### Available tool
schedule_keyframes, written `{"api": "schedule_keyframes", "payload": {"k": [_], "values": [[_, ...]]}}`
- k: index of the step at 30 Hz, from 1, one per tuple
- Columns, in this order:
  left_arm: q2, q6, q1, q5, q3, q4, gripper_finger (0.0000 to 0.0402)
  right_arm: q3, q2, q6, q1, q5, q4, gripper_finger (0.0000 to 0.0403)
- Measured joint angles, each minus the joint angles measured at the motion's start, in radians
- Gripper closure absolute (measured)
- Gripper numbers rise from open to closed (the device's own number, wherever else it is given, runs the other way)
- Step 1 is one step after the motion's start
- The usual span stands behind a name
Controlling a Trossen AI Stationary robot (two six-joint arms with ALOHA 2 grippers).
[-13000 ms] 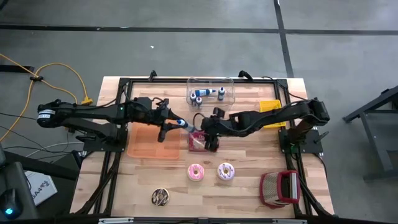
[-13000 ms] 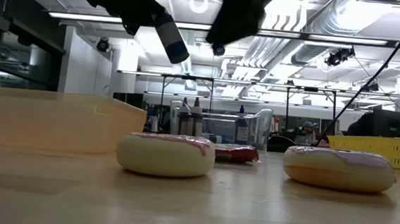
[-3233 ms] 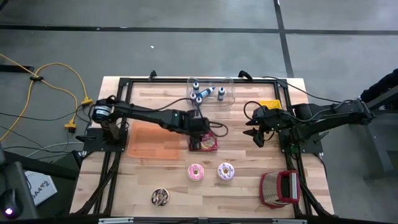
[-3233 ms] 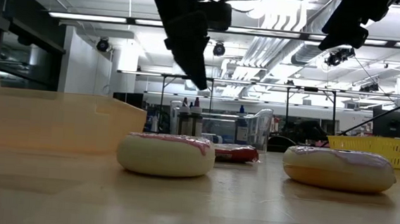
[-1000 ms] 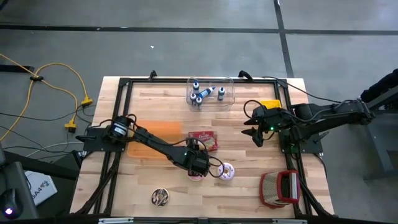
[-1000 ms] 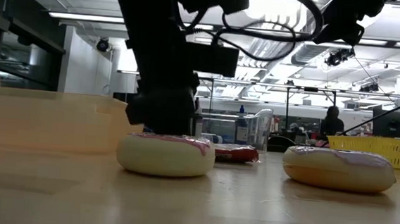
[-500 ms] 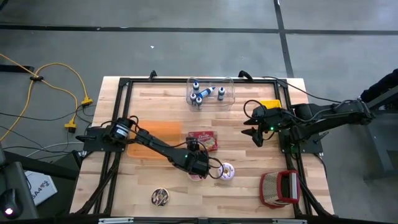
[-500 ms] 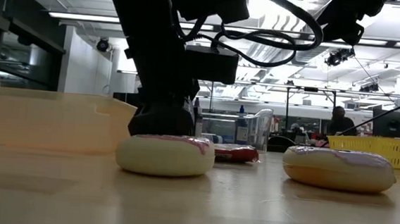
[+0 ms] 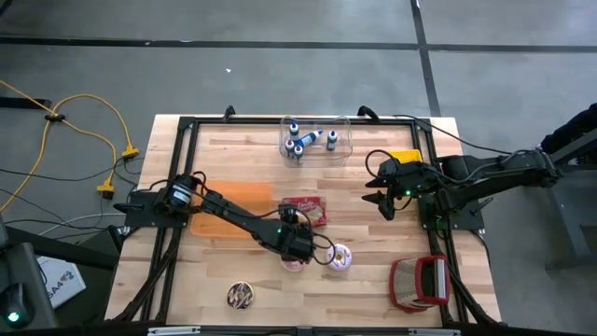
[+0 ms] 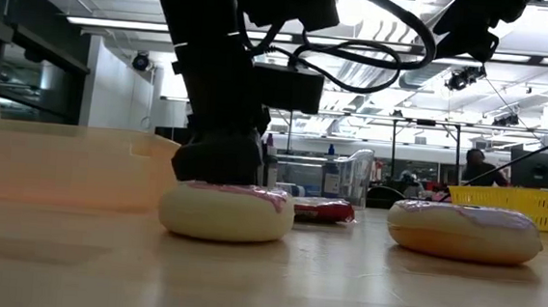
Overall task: Pick & Place Food Item
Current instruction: Put the red popcorn bag into the orange bin
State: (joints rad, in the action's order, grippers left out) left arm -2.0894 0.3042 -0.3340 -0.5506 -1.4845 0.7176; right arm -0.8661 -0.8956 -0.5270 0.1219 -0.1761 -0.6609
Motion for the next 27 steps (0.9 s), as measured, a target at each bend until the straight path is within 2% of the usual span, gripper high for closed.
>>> {"api": "schedule_keyframes", "payload": {"k": [4, 10, 27], "values": [[0.0, 0.0, 0.009, 0.018, -0.009, 0.003, 0.0217, 0.0, 0.0, 0.0, 0.0, 0.0, 0.0, 0.0199], [0.001, -0.001, 0.04, 0.101, -0.048, 0.0, 0.0217, 0.0, 0.0, 0.0, 0.0, 0.0, 0.0, 0.0199], [-0.02, -0.071, 0.071, 0.13, -0.075, -0.099, 0.0217, 0.0, 0.0, 0.0, 0.0, 0.0, 0.0, 0.0199]]}}
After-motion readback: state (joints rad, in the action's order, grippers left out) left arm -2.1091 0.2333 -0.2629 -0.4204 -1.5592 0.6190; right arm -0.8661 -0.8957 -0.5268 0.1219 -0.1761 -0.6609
